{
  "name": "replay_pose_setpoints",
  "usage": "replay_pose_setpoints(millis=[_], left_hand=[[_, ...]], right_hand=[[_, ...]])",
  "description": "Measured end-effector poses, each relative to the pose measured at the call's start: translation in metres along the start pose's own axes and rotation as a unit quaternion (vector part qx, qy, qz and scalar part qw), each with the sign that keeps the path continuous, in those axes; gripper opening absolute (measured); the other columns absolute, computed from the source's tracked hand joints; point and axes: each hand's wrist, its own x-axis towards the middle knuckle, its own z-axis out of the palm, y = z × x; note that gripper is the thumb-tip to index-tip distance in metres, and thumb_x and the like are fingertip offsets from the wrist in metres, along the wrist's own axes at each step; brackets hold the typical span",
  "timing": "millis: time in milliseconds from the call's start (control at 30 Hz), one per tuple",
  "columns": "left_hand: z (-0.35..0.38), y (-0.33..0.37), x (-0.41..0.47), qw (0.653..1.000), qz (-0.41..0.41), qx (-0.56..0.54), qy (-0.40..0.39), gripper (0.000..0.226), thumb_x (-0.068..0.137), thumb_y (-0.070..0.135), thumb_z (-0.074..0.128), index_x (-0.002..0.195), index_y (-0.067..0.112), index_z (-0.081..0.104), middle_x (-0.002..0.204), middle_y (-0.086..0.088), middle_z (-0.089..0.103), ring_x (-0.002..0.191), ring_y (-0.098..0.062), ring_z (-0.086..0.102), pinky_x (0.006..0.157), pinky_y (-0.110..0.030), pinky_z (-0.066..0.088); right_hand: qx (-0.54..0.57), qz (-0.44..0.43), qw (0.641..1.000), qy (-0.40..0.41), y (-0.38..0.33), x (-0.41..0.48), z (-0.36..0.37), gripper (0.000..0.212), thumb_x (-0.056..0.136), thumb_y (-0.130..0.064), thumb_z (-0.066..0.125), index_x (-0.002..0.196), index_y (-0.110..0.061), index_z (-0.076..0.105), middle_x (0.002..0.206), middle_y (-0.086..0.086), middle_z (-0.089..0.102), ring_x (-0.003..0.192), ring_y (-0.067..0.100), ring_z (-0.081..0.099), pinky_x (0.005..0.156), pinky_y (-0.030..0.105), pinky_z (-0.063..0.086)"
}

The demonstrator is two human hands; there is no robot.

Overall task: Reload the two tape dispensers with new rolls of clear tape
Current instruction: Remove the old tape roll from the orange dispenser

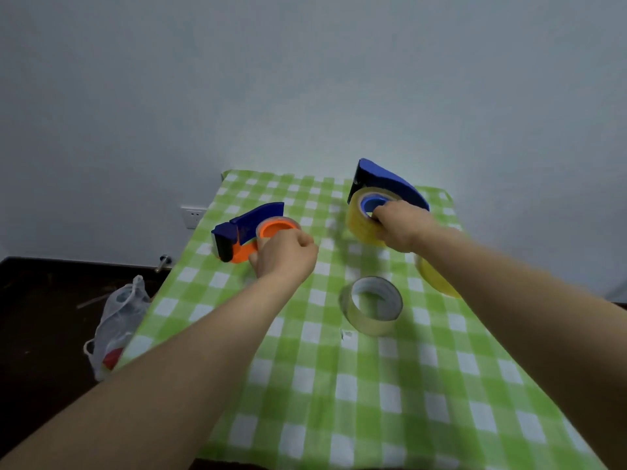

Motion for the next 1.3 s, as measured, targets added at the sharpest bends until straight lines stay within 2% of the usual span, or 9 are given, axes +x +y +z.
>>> replay_pose_setpoints(millis=[133, 400, 600, 767, 833, 933, 1033, 1167, 1300], left_hand=[[0.007, -0.005, 0.013, 0.999, 0.012, 0.039, 0.014, 0.028, 0.094, 0.026, 0.048, 0.114, 0.031, 0.066, 0.120, 0.003, 0.063, 0.130, -0.025, 0.035, 0.100, -0.036, 0.022], [0.012, -0.013, 0.026, 0.999, 0.021, 0.031, 0.031, 0.024, 0.093, 0.024, 0.050, 0.102, 0.033, 0.070, 0.116, 0.005, 0.064, 0.127, -0.021, 0.037, 0.102, -0.035, 0.021], [0.009, -0.016, 0.021, 0.998, 0.024, 0.039, 0.040, 0.023, 0.094, 0.024, 0.051, 0.102, 0.033, 0.071, 0.118, 0.006, 0.063, 0.126, -0.020, 0.039, 0.102, -0.035, 0.021], [0.004, -0.028, 0.014, 0.999, 0.014, 0.013, 0.044, 0.025, 0.093, 0.020, 0.051, 0.102, 0.034, 0.070, 0.124, 0.007, 0.063, 0.124, -0.020, 0.044, 0.103, -0.034, 0.021], [-0.001, -0.035, 0.010, 0.999, 0.005, -0.001, 0.048, 0.028, 0.092, 0.016, 0.050, 0.102, 0.031, 0.071, 0.126, 0.007, 0.063, 0.122, -0.021, 0.048, 0.106, -0.035, 0.025], [-0.007, -0.045, 0.009, 0.996, -0.015, -0.071, 0.047, 0.031, 0.090, 0.007, 0.048, 0.103, 0.023, 0.072, 0.121, 0.004, 0.066, 0.110, -0.022, 0.058, 0.098, -0.035, 0.043], [-0.013, -0.054, 0.008, 0.992, -0.047, -0.106, 0.054, 0.031, 0.090, 0.004, 0.049, 0.107, 0.016, 0.071, 0.124, 0.001, 0.065, 0.109, -0.023, 0.059, 0.089, -0.031, 0.048], [-0.018, -0.067, 0.012, 0.990, -0.075, -0.103, 0.069, 0.028, 0.090, 0.011, 0.051, 0.108, 0.019, 0.071, 0.120, -0.002, 0.066, 0.107, -0.025, 0.060, 0.085, -0.029, 0.047], [-0.023, -0.079, 0.016, 0.988, -0.093, -0.108, 0.061, 0.027, 0.091, 0.013, 0.052, 0.110, 0.018, 0.070, 0.119, -0.003, 0.066, 0.104, -0.026, 0.059, 0.079, -0.026, 0.043]], right_hand=[[-0.017, 0.001, 1.000, -0.018, -0.002, 0.018, 0.019, 0.020, 0.088, -0.010, 0.046, 0.102, -0.012, 0.060, 0.103, 0.006, 0.059, 0.085, 0.022, 0.048, 0.064, 0.033, 0.042], [-0.024, 0.002, 0.999, -0.040, -0.004, 0.028, 0.044, 0.021, 0.092, -0.011, 0.041, 0.105, -0.010, 0.057, 0.105, 0.008, 0.056, 0.087, 0.021, 0.042, 0.067, 0.036, 0.043], [-0.027, 0.007, 0.999, -0.037, -0.003, 0.028, 0.050, 0.027, 0.093, -0.007, 0.041, 0.116, -0.010, 0.053, 0.114, 0.009, 0.051, 0.108, 0.026, 0.046, 0.076, 0.038, 0.047], [-0.012, 0.024, 0.998, -0.062, -0.005, 0.022, 0.045, 0.033, 0.092, -0.008, 0.040, 0.123, -0.011, 0.050, 0.117, 0.009, 0.051, 0.101, 0.025, 0.046, 0.083, 0.040, 0.049], [0.003, 0.033, 0.999, -0.043, -0.014, 0.017, 0.037, 0.038, 0.091, -0.011, 0.045, 0.129, -0.014, 0.045, 0.128, 0.008, 0.047, 0.116, 0.028, 0.044, 0.087, 0.042, 0.049], [0.065, -0.009, 0.996, 0.056, -0.040, 0.011, 0.027, 0.044, 0.091, -0.020, 0.052, 0.134, -0.022, 0.045, 0.138, 0.005, 0.047, 0.128, 0.027, 0.041, 0.091, 0.046, 0.048], [0.184, -0.077, 0.978, 0.051, -0.075, 0.013, 0.019, 0.048, 0.089, -0.027, 0.059, 0.136, -0.027, 0.046, 0.139, 0.004, 0.048, 0.126, 0.025, 0.046, 0.095, 0.042, 0.046], [0.189, -0.132, 0.973, 0.025, -0.109, 0.023, 0.021, 0.049, 0.083, -0.032, 0.066, 0.130, -0.026, 0.053, 0.144, 0.003, 0.042, 0.135, 0.024, 0.033, 0.105, 0.037, 0.032], [0.075, -0.173, 0.981, 0.034, -0.131, 0.032, 0.025, 0.040, 0.089, -0.034, 0.055, 0.128, -0.032, 0.053, 0.143, -0.005, 0.046, 0.143, 0.017, 0.021, 0.117, 0.042, -0.002]])
